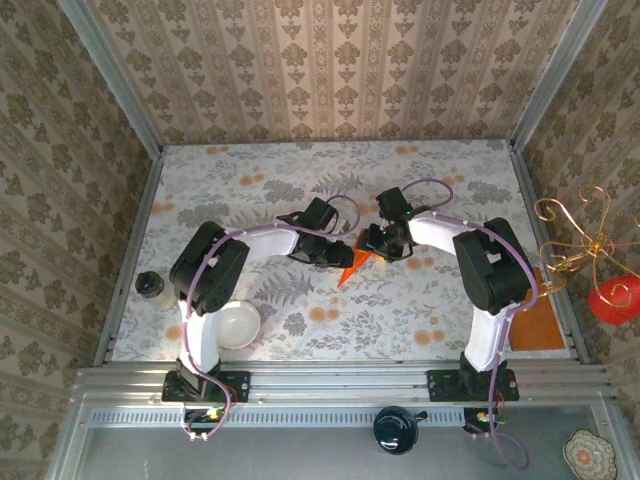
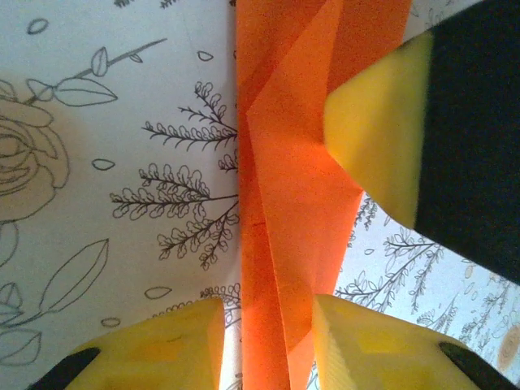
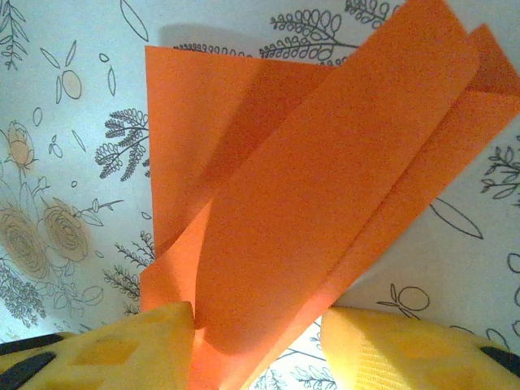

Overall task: Fold a paper plane with a square sheet of paper (pick it up from the middle)
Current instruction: Fold the wing for the fifth time at the center of the table.

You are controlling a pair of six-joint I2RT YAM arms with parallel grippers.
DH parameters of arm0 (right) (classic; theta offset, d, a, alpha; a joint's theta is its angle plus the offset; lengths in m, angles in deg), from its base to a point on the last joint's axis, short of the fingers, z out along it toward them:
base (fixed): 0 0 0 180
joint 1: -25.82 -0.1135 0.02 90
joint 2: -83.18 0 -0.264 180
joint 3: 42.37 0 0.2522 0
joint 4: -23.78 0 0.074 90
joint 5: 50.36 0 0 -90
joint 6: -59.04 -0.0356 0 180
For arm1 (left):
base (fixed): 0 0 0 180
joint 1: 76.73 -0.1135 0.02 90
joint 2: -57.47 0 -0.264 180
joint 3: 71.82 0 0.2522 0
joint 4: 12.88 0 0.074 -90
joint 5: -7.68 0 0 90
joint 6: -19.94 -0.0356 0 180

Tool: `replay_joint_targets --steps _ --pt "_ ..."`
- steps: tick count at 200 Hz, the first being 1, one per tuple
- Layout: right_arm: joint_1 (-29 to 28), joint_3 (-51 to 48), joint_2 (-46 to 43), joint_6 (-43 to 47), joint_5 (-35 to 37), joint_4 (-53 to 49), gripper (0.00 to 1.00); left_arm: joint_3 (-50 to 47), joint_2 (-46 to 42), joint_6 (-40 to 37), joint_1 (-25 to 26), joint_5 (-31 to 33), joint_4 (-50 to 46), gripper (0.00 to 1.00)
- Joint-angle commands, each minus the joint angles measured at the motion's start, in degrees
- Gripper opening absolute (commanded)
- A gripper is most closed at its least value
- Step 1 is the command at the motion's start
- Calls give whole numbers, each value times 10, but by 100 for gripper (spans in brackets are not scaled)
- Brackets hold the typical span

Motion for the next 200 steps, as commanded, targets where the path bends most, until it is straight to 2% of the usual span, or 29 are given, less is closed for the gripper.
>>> replay_joint_targets --steps 1,52,81,127,154,174,200 --pt "-6 -33 80 12 33 4 52 11 14 5 3 10 -23 34" --pt "-5 -33 52 9 31 -1 52 10 23 2 5 21 -37 30" --pt "4 -49 -8 10 16 14 53 10 24 0 5 22 -39 30" --pt "27 -107 -125 18 -44 63 54 10 29 1 6 23 -38 30" --pt "27 -132 -153 16 -106 114 48 10 31 1 5 21 -37 29" --pt "23 -132 -143 12 -149 148 39 11 34 1 5 21 -38 29" --pt "16 -112 -115 8 -166 160 28 11 39 1 6 21 -42 28"
